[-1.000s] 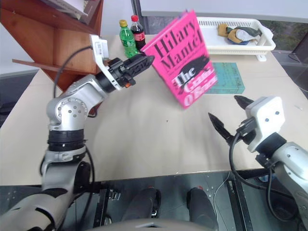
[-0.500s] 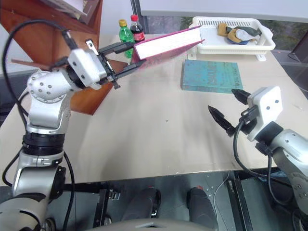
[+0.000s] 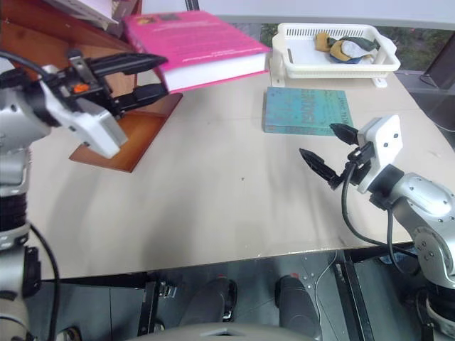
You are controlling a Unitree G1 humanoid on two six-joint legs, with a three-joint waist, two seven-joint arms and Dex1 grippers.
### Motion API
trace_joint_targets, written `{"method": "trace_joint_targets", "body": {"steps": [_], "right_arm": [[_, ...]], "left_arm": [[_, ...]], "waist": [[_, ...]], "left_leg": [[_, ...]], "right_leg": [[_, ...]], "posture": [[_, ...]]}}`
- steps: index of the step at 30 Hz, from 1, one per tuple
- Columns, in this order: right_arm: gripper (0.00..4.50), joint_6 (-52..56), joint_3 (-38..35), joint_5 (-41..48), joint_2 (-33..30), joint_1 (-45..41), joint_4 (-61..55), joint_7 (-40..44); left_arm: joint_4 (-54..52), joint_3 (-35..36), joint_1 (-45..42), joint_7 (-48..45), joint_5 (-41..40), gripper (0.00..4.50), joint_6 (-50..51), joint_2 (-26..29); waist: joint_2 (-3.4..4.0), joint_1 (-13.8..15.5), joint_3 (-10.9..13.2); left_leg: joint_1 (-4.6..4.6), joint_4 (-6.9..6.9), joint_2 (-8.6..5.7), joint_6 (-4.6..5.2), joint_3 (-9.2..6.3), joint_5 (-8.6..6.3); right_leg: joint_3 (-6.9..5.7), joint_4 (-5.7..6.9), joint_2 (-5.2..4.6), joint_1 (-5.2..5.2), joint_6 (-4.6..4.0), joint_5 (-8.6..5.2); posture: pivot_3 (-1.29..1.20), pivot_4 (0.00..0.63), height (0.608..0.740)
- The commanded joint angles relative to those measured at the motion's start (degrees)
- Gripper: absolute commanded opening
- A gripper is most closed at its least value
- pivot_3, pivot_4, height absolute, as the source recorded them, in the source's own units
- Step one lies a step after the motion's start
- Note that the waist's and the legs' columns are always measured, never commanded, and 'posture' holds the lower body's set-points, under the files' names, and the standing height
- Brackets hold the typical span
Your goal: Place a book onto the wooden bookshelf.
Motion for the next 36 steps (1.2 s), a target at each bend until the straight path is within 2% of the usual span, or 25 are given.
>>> {"method": "trace_joint_targets", "body": {"steps": [1, 4, 10, 17, 29, 36], "right_arm": [[4.5, -1.66, 0.6, 1.03, -0.01, -3.91, 2.37, 3.7], [4.5, -3.29, 3.22, -1.3, 0.36, -6.78, 6.04, 6.3], [4.5, -4.34, 5.38, -1.56, 2.27, -10.42, 8.27, 8.88], [4.5, -4.15, 7.1, 0.53, 5.0, -15.23, 7.43, 11.82], [4.5, -4.18, 7.95, 1.41, 6.21, -18.98, 6.48, 13.82], [4.5, -5.82, 9.05, -0.26, 7.12, -19.84, 9.02, 15.0]], "left_arm": [[-10.51, 5.05, 3.7, -0.33, -6.24, 1.68, 7.53, 2.37], [-17.55, 7.33, 9.05, -0.6, -8.04, 1.68, 14.1, 3.3], [-21.52, 15.0, 15.14, -3.77, -9.05, 1.68, 22.38, 7.09], [-16.57, 26.64, 24.86, -10.4, -6.26, 1.68, 19.64, 9.03], [-6.98, 28.3, 25.79, -6.01, 1.2, 1.68, 14.85, 10.81], [-8.86, 30.37, 26.05, -2.81, 2.89, 1.68, 16.27, 9.96]], "waist": [[0.02, 0.07, 0.02], [0.04, 0.14, 0.03], [0.14, 0.13, 0.1], [0.35, -0.05, 0.24], [0.37, 0.19, 0.24], [0.37, 0.26, 0.23]], "left_leg": [[0.0, 0.0, 0.01, 0.0, -0.03, 0.0], [0.02, 0.0, 0.05, 0.0, -0.02, 0.0], [0.03, 0.0, 0.07, 0.0, -0.05, 0.0], [0.05, -0.03, 0.12, 0.0, 0.01, 0.0], [0.17, -0.03, 0.12, -0.01, 0.0, 0.01], [0.27, 0.01, 0.13, -0.03, -0.01, 0.03]], "right_leg": [[-0.02, 0.01, 0.0, 0.0, 0.0, 0.0], [-0.03, 0.01, 0.01, 0.01, 0.0, 0.0], [-0.07, 0.05, 0.07, 0.0, -0.01, 0.0], [-0.04, 0.06, 0.1, -0.04, -0.02, -0.01], [-0.06, 0.21, 0.09, -0.01, -0.03, -0.01], [-0.06, 0.32, 0.08, 0.06, -0.03, -0.01]], "posture": [[0.0, 0.15, 0.74], [0.0, 0.15, 0.74], [0.0, 0.15, 0.74], [0.0, 0.15, 0.74], [0.0, 0.15, 0.74], [0.0, 0.15, 0.74]]}}
